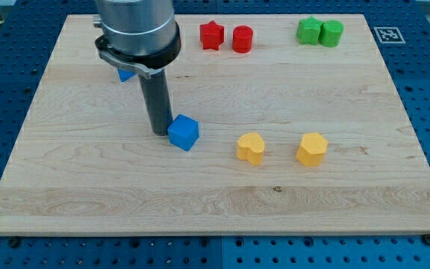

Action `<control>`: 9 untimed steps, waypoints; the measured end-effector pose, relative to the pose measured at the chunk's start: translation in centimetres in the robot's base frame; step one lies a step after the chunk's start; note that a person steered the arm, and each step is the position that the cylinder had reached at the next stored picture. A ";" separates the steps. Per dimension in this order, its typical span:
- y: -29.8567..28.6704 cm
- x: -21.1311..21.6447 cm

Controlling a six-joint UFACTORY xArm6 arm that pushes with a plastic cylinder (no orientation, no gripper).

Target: Move your arm towards blue triangle

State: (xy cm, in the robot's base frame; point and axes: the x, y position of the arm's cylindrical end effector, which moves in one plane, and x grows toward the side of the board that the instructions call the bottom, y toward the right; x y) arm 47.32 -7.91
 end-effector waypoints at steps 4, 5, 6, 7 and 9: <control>-5.9 1.4; -5.9 1.4; -5.9 1.4; -7.7 0.1; -17.1 -6.9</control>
State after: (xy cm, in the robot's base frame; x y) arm 40.38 -25.06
